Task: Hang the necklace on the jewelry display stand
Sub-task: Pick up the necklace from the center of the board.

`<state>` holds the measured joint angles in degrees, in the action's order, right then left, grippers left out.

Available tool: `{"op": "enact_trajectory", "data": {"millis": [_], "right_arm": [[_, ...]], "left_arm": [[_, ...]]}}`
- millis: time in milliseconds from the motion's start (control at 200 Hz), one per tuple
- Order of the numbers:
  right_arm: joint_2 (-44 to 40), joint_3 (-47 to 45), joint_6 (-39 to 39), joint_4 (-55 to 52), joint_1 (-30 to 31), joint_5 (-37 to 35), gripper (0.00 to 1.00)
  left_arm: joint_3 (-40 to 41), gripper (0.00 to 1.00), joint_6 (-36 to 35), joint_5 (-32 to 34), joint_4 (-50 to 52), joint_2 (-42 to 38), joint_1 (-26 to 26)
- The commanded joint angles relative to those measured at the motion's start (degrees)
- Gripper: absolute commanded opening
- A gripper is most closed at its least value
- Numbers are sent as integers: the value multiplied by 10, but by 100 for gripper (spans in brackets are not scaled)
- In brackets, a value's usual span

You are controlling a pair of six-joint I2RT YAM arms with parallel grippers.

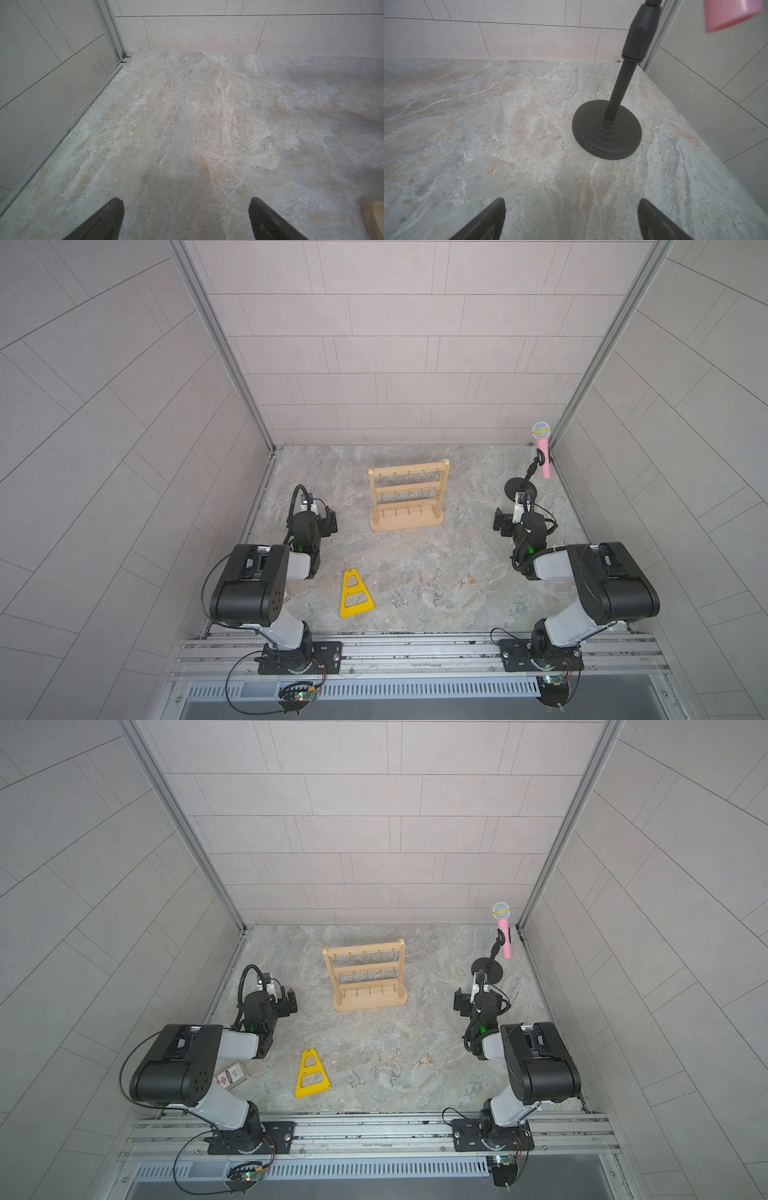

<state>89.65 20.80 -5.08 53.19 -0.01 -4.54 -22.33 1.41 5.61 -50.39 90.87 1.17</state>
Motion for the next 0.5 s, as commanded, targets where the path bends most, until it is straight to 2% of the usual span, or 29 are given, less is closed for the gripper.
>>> {"op": "enact_trajectory", "data": {"millis": [0, 305, 495], "right_arm": [[1, 7, 9, 0, 1, 0, 100], [2, 7, 8, 0, 2, 0, 100], [0, 10, 6, -4, 0, 4, 100]], "left_arm": [[-10, 100, -12, -4, -9, -3, 1], [-11, 100, -7, 10, -6, -3, 1], [-34, 99, 3, 7, 82, -30, -4]]}}
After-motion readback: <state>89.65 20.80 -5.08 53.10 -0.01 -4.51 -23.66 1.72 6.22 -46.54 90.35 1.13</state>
